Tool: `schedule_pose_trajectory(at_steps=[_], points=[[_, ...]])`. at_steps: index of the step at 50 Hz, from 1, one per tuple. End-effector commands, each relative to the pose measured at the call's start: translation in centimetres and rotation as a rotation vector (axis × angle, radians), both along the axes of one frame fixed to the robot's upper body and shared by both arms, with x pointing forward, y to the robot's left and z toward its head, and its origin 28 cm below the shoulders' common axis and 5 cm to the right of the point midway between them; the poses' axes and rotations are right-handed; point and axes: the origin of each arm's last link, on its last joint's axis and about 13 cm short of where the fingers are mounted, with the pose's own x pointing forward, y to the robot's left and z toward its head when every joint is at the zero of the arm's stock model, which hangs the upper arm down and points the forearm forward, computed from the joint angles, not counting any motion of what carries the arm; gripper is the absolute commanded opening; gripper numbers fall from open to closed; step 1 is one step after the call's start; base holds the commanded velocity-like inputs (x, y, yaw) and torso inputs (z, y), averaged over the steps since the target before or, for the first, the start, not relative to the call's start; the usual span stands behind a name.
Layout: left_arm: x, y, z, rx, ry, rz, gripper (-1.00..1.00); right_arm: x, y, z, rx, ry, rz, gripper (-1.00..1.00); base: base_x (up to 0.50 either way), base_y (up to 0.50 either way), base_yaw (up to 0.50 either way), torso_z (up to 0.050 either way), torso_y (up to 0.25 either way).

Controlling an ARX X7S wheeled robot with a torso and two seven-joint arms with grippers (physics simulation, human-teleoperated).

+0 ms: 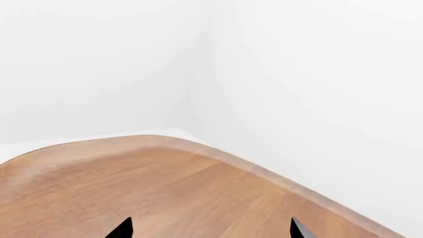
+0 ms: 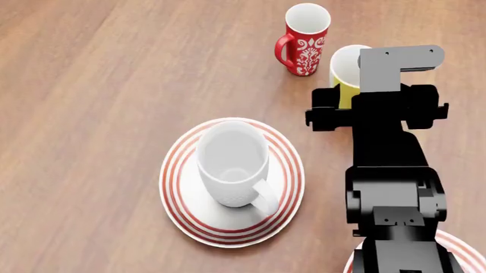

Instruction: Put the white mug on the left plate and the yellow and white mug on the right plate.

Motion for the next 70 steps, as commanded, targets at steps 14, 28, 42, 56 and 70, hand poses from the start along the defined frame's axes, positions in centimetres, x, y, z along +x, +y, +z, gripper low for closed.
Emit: schedule_pose_trajectory(at_steps=[14,28,42,56,70], points=[[-0.1,0.1,0.1,-0.005,-0.004,-0.003,1.0,-0.1,-0.2,-0.3,0.023,-0.006,-0.009,1.0,0.0,0.0,0.0,0.001,-0.143],[-0.1,0.1,0.0,-0.006,-0.003,0.0,1.0,-0.2,-0.3,-0.8,0.026,0.005,-0.014,1.0,0.0,0.0,0.0,0.0,0.0],[-0.1,0.3,0.1,-0.019,-0.007,0.012,1.0,-0.4,-0.6,-1.2,0.048,0.006,-0.023,-1.0,0.0,0.0,0.0,0.0,0.0],[-0.2,0.3,0.2,-0.019,-0.009,0.007,1.0,-0.2,-0.5,-1.2,0.035,-0.11,-0.015,-1.0,0.0,0.0,0.0,0.0,0.0],[-0.2,0.3,0.2,-0.017,-0.006,0.008,1.0,-0.5,-1.2,-1.9,0.057,-0.292,0.007,-1.0,0.0,0.0,0.0,0.0,0.0]])
